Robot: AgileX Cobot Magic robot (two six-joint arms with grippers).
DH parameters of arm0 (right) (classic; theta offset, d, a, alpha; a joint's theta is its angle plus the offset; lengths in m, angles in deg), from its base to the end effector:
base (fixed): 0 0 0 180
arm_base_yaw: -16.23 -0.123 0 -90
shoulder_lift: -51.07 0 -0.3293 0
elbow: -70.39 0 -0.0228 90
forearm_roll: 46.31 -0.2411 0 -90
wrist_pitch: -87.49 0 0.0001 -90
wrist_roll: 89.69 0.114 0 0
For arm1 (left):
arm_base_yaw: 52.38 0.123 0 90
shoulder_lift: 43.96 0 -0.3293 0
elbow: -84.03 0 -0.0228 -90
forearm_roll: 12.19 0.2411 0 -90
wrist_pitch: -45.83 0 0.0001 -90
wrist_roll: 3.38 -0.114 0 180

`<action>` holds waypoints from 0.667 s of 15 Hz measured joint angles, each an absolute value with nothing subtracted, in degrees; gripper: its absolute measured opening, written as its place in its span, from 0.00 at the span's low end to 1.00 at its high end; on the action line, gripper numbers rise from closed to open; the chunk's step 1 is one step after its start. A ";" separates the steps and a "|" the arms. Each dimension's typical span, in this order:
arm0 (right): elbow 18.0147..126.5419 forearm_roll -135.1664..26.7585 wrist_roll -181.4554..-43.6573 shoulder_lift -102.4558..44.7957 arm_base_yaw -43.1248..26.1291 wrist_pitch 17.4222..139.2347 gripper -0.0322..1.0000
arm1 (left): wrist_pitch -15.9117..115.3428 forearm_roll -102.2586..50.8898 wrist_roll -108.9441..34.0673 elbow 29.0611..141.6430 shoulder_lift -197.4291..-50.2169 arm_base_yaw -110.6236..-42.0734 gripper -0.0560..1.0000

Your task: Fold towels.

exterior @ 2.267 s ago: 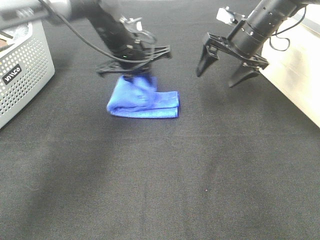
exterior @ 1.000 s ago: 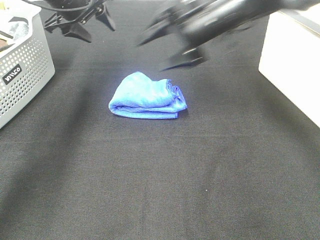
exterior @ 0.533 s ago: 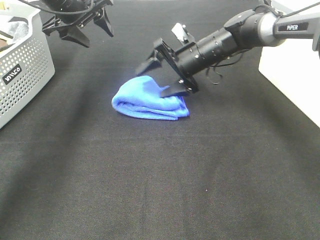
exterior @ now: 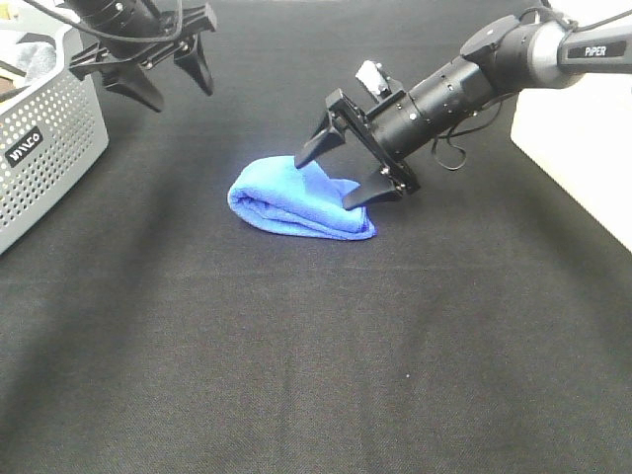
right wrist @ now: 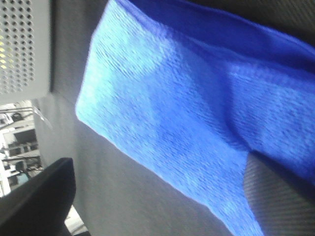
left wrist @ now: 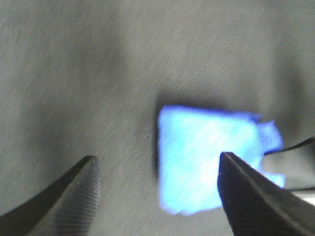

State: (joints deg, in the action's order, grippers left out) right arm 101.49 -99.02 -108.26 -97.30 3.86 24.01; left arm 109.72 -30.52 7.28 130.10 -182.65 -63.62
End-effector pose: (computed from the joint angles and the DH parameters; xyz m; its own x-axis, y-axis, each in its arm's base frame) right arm 0.4925 0.1911 0.1273 -0.9954 -0.0711 -0.0645 -0.0957 0.6828 0.7243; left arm 0.5183 -0.1358 0.2527 -0.9412 -0.1307 -0.3117 -0.0032 0.9257 -0.3783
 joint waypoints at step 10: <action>101.49 -71.63 -98.35 -80.80 4.03 19.03 0.88 | 115.22 -16.48 4.24 126.83 -168.61 -63.56 0.67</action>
State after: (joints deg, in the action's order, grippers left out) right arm 101.49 -71.63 -98.35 -80.80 4.03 19.03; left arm 115.22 -16.48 4.24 126.83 -168.61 -63.56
